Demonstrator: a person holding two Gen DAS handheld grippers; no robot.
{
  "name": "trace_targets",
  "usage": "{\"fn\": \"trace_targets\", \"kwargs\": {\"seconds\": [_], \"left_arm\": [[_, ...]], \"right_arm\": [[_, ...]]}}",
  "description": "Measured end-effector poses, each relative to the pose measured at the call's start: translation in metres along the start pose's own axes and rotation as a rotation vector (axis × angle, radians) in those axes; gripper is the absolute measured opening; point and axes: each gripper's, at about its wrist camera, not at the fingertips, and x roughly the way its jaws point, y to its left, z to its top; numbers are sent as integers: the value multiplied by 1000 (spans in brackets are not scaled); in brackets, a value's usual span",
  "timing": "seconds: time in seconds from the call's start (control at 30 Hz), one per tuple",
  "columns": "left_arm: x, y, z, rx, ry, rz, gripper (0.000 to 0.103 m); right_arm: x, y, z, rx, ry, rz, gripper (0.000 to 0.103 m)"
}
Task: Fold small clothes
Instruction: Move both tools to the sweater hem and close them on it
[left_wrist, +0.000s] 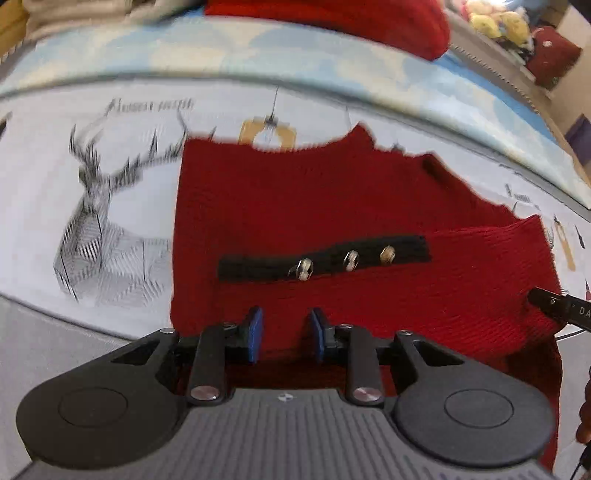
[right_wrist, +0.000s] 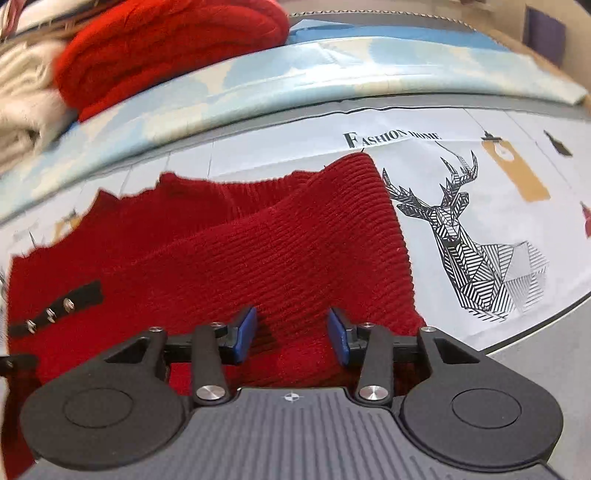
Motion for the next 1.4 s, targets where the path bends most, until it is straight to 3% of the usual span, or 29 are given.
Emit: {"fn": "trace_targets", "kwargs": {"seconds": [0.17, 0.2, 0.3, 0.43, 0.5, 0.6, 0.8, 0.9, 1.03, 1.13, 1.27, 1.4], "left_arm": [[-22, 1, 9, 32, -117, -21, 31], [-28, 1, 8, 36, -153, -6, 33], [-56, -5, 0, 83, -279, 99, 53], [-91, -6, -9, 115, -385, 137, 55], [-112, -6, -15, 100, -404, 111, 59], [-147, -9, -38, 142, -423, 85, 70], [-207, -5, -130, 274, -468, 85, 69], [-213, 10, -182, 255, -446, 74, 65], [-194, 35, -229, 121, -295, 43, 48], [-180, 45, -239, 77, -200, 58, 38], [-181, 63, -242, 7, -155, 10, 38], [-166, 90, -245, -124, -64, -18, 38]], "right_arm": [[-29, -13, 2, -59, -113, 40, 49], [-37, -17, 1, -84, -149, 51, 49], [-58, -27, -1, -146, -215, 43, 49], [-94, -50, -8, -97, -227, 59, 49], [-120, -60, -18, -118, -247, 56, 49], [-159, -73, -36, -166, -278, 62, 49], [-219, -108, -92, -155, -282, 78, 51], [-225, -125, -126, -75, -221, 78, 51], [-231, -131, -161, -60, -198, 93, 51], [-225, -133, -184, -85, -172, 76, 51], [-208, -136, -198, -61, -81, 43, 51], [-205, -132, -203, -103, -67, 25, 51]]}}
